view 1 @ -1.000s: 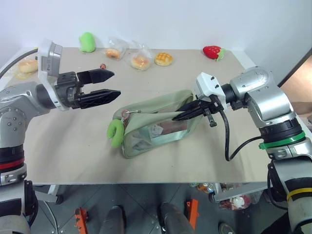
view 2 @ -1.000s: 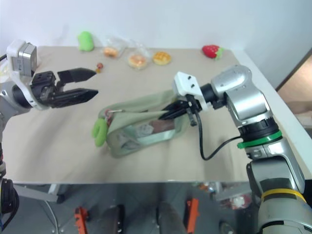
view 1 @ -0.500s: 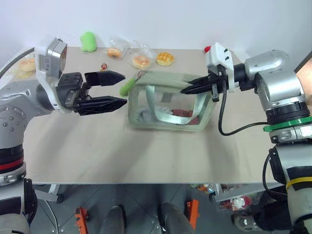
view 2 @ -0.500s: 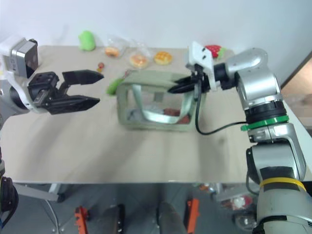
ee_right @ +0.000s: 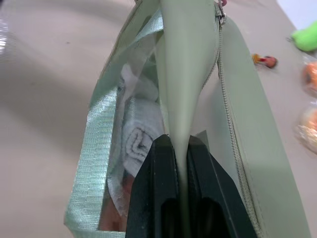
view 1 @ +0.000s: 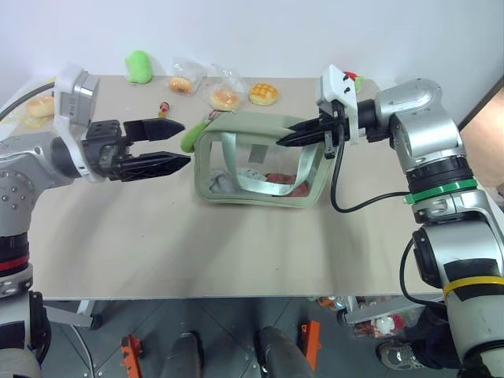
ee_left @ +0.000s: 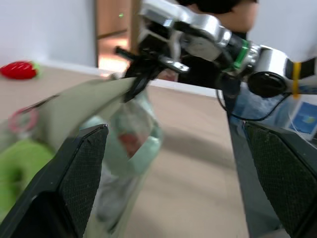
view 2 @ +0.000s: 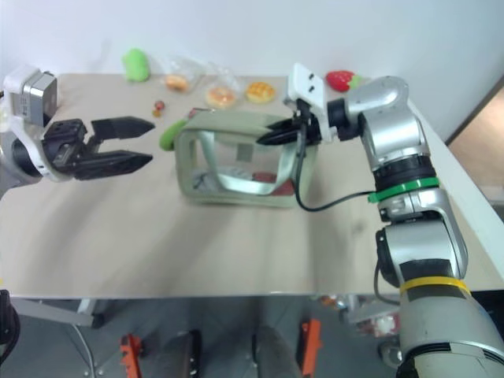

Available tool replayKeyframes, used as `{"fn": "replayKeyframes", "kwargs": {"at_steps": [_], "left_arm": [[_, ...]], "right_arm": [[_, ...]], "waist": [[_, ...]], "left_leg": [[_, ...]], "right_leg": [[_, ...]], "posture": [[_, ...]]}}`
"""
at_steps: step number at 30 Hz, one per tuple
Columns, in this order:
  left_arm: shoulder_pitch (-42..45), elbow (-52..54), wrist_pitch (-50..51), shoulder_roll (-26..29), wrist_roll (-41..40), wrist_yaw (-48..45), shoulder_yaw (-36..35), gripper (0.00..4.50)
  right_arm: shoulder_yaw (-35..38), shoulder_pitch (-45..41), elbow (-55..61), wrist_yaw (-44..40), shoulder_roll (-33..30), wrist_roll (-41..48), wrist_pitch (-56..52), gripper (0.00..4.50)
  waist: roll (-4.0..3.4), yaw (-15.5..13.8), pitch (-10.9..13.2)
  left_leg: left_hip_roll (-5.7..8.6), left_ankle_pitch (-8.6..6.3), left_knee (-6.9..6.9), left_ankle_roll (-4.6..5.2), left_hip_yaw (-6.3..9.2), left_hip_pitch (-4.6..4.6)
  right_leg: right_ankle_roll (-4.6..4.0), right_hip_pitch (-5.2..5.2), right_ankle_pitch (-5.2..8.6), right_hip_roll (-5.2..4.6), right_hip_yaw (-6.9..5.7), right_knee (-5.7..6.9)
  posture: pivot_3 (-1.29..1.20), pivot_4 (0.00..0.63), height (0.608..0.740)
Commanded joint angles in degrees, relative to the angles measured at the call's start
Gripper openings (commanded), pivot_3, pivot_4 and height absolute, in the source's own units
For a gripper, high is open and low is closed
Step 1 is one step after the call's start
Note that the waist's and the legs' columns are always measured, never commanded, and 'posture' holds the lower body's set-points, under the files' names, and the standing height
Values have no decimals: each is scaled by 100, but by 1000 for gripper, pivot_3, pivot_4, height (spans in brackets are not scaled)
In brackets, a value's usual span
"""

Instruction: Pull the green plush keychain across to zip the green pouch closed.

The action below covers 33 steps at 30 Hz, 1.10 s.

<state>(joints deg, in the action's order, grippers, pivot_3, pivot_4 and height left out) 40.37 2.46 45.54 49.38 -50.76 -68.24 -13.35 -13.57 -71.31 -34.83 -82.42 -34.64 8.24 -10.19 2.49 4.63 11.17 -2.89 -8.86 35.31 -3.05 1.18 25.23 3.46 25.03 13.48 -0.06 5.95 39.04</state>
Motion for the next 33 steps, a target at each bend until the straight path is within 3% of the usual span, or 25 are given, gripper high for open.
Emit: {"fn": "replayKeyframes", "kwargs": {"at_steps": [1, 6, 15, 23, 33], "left_arm": [[-191, -91, -125, 313, 160, -131, -223, 4500], [-419, -42, -71, 395, 196, -106, -251, 4500], [-763, 45, -41, 254, 163, 91, -251, 4500], [-1365, 69, -35, -80, 96, 502, -382, 4500], [-1458, -61, -39, -227, 44, 736, -483, 4500]], "right_arm": [[76, 149, 432, -53, 86, 66, -55, 44], [85, 471, 819, -65, 179, 108, -249, 44], [405, 581, 1170, 165, 155, 403, -909, 3050], [1704, 881, 2155, 232, -612, 1754, -2400, 3050], [2202, 2477, 3118, 762, -1662, 1846, -2653, 3050]], "waist": [[-1, 5, 0], [-1, 1, 1], [-1, 4, 0], [-3, -63, 2], [-3, -27, 1]], "left_leg": [[0, 0, 0, 0, 0, -1], [-2, 0, 2, -1, 0, -2], [-8, 1, 6, -1, -1, -9], [-5, -1, 2, 1, 2, 0], [-4, -1, 8, 2, -8, -5]], "right_leg": [[0, 0, 0, 0, 0, 0], [-4, 0, -2, 1, -2, 2], [-13, -4, -8, 6, -3, 3], [-6, -3, 6, 0, -6, 2], [-21, -5, 5, -2, 1, 1]], "posture": [[0, 150, 740], [0, 150, 740], [0, 150, 740], [0, 150, 740], [0, 150, 740]]}}
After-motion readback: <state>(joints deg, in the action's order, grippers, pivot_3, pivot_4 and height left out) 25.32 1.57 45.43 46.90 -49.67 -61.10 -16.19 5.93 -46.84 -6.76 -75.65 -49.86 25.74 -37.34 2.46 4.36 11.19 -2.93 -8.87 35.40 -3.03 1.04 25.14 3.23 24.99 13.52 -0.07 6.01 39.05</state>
